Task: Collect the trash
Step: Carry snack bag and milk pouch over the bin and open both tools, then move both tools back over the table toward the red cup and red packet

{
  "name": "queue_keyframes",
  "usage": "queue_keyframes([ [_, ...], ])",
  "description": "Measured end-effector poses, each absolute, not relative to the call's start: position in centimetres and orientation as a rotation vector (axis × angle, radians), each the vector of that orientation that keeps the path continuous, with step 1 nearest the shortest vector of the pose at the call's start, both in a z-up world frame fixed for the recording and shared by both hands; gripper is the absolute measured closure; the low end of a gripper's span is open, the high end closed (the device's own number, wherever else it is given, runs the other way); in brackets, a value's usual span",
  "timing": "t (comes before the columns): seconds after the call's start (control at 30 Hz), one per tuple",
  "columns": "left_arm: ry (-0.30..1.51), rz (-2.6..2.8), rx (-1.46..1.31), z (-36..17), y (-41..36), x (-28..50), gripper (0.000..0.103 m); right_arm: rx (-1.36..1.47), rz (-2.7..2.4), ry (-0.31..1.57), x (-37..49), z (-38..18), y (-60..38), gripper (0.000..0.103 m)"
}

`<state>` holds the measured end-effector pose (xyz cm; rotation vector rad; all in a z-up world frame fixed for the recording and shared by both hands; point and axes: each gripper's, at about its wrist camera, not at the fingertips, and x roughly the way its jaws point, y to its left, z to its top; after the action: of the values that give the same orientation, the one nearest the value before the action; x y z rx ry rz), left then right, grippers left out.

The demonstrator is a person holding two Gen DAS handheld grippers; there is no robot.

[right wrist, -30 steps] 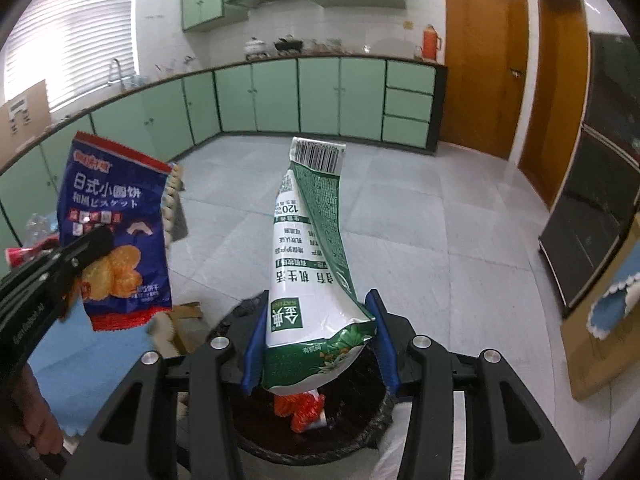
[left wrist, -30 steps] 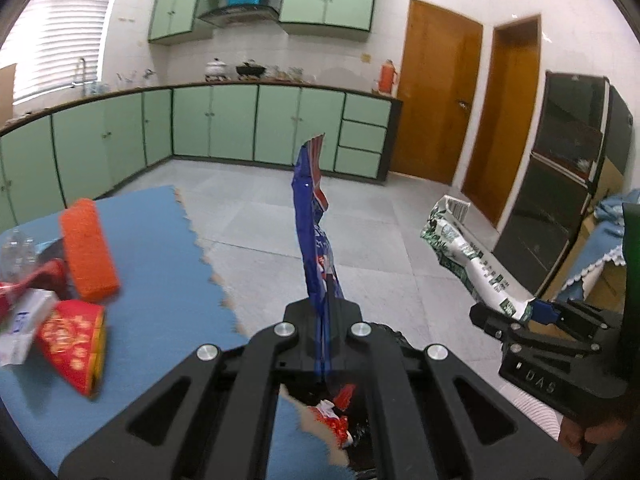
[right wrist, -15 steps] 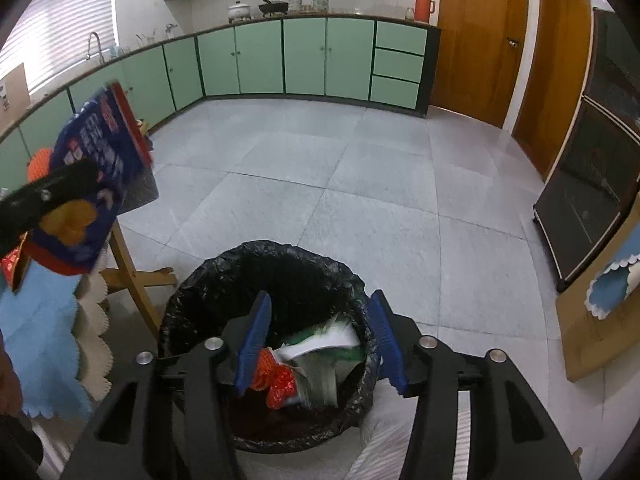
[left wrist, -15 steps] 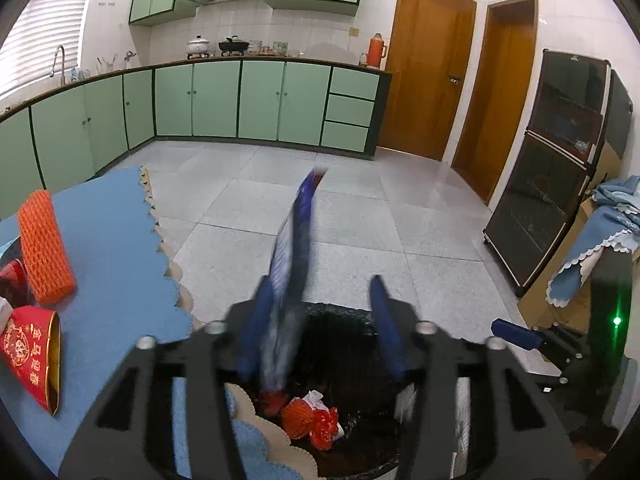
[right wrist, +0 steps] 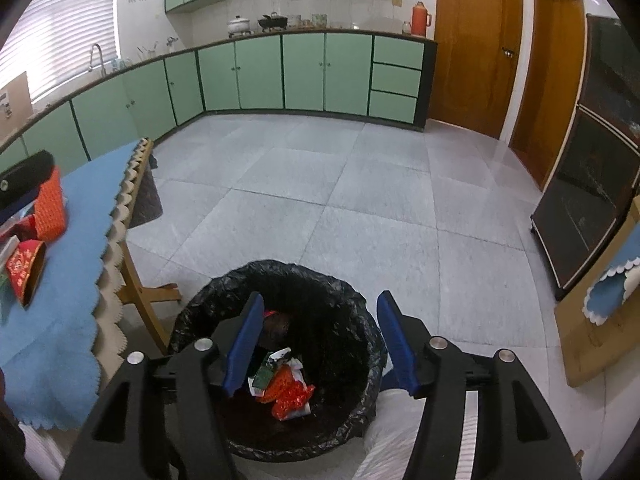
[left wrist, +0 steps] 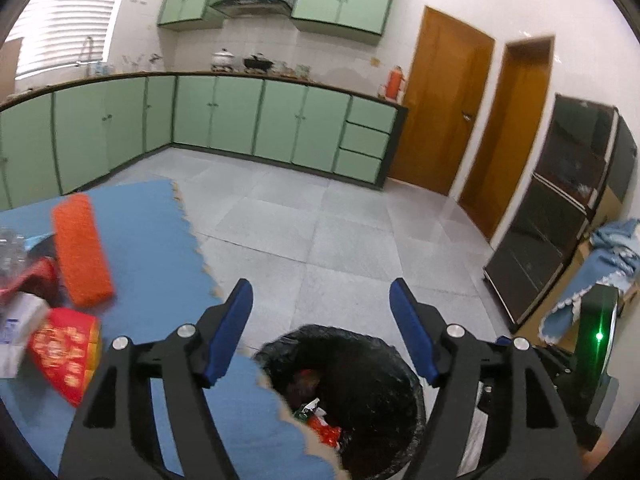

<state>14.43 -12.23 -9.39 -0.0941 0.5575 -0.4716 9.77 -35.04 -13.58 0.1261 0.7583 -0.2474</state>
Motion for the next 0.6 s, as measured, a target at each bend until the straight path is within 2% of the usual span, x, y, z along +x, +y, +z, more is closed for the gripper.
queue_keyframes([
  [0.3,0.492,-0.226,-0.068,-7.9,-2.4,12.1,0.020,0.100,-0.129,0.683,10.6,-11.5,-30.0,0.021],
  [0.37,0.487,-0.163,-0.059,-7.9,0.0,11.5,0.018,0.090,-0.096,0.659,10.9,-11.0,-28.3,0.012],
  [0.6,0.501,0.044,-0.043,-8.3,8.2,10.2,0.017,0.060,0.080,0.572,12.7,-9.6,-20.7,0.010],
])
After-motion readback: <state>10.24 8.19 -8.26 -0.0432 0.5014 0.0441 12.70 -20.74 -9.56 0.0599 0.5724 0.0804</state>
